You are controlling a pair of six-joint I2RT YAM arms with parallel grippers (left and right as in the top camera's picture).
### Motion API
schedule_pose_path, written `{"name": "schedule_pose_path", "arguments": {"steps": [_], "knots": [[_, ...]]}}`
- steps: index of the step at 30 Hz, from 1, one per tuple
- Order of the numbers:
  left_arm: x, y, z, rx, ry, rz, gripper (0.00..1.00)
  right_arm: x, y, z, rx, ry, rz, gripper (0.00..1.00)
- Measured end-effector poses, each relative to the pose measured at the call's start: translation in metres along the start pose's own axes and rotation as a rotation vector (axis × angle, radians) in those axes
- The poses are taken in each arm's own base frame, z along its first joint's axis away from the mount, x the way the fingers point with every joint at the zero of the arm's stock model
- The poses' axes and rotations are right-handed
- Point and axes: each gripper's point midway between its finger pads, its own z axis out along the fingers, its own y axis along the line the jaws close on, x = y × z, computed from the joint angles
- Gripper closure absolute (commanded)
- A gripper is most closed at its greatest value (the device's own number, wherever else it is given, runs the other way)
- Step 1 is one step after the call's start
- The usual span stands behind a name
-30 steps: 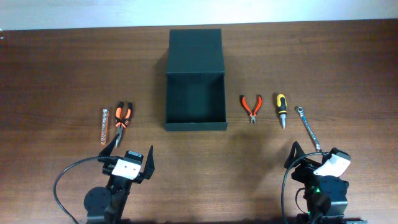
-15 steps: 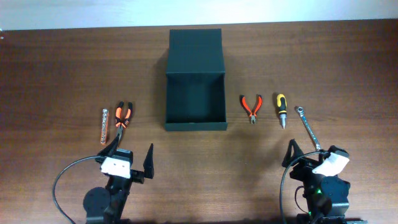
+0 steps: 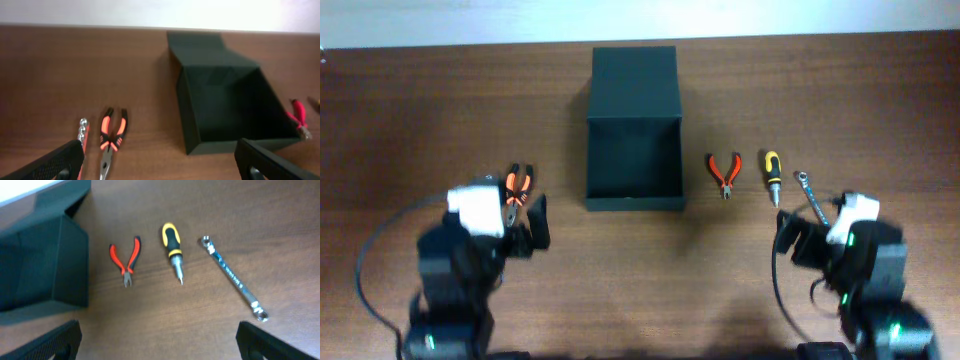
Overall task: Pack container
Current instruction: 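Move the right gripper over the chrome wrench and lower onto it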
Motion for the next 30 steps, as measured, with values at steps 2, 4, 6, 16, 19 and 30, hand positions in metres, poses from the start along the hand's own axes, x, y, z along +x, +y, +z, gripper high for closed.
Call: {"name": "schedule_pose_path", "arguments": {"steps": [2,4,6,16,19,30], "knots": [[-0.011,0.002,0.012,-0.005,0.081,0.01,0.01,-0.028,0.009,-0.003,0.005,0.025,-0.026,0.01],[-0.024,0.003,0.024,-0.007,0.143,0.021,0.01,-0.053,0.018,-0.007,0.007,0.036,-0.044,0.02],[-0.038,0.004,0.036,-0.009,0.194,0.03,0.01,-0.079,0.026,-0.01,0.007,0.041,-0.054,0.01],[-0.057,0.008,0.069,-0.004,0.252,0.094,0.01,-0.101,0.032,0.008,0.035,0.184,-0.185,0.17],[-0.056,0.008,0.07,-0.003,0.253,0.1,0.01,-0.09,0.025,0.027,0.046,0.269,-0.246,0.27],[-0.057,0.018,0.069,-0.059,0.255,0.119,0.01,-0.058,-0.046,0.097,0.154,0.527,-0.26,0.27]]}}
